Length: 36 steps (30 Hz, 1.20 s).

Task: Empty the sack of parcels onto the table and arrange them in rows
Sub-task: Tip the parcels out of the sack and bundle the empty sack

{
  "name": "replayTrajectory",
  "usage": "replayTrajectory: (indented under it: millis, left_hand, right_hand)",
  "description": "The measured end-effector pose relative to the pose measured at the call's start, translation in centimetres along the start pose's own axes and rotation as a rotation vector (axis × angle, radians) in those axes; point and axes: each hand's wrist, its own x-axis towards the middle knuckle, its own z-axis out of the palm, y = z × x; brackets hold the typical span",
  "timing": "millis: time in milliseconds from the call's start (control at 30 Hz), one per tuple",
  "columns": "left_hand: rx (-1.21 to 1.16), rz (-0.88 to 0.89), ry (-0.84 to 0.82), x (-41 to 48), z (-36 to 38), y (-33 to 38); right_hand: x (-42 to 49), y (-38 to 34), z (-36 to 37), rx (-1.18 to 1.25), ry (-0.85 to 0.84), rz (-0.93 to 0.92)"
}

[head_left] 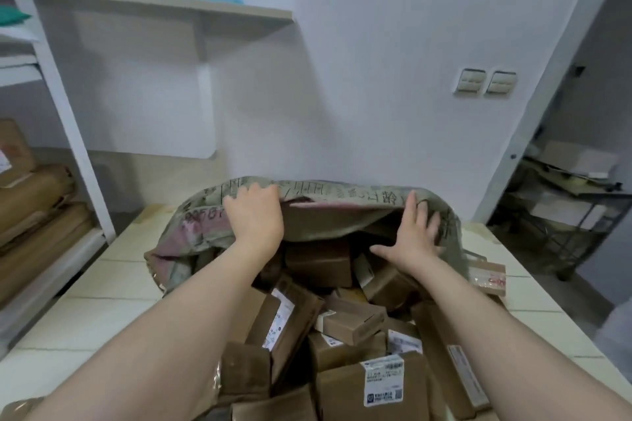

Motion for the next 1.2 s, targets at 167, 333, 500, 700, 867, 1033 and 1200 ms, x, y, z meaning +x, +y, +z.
replayTrajectory:
  millis: [167,333,500,700,867,1033,1200]
  left_hand:
    - [-0.540,-0.221,-0.027,0.8,-0.8,0.2]
    - [-0.749,-0.100,0.208,0.6,-3.0,0.9]
    - [-0.227,0.315,0.253,-0.5,-5.7,1.1]
    - [-0.079,0.700,0.296,-1.7,-8.3,3.5]
    - [-0.209,0.680,-0.128,-1.8,-11.8,7.3]
    - [0.100,0.458,-0.787,-1.2,-10.4,8.9]
    - [0.219,0.314,-1.110,0.7,-4.4,8.6]
  right_hand:
    - [0.5,-0.9,-2.8,-0.019,0.320,-0.133]
    - [0.6,-0.8,-5.5,0.060,0.369,-0.251]
    - [-0.1,0.8,-8.2,0.025,0.501,-0.164]
    - [0.0,3.8,-10.9,-0.240,0.573,-0.149]
    - [1.9,5.7,-13.8,-0.202,0.844,-0.277]
    - [3.2,7.4,-12.6,-0.546,-0.042,-0.295]
    - [4.9,8.3,-8.8,-0.887,-0.556,-0.115]
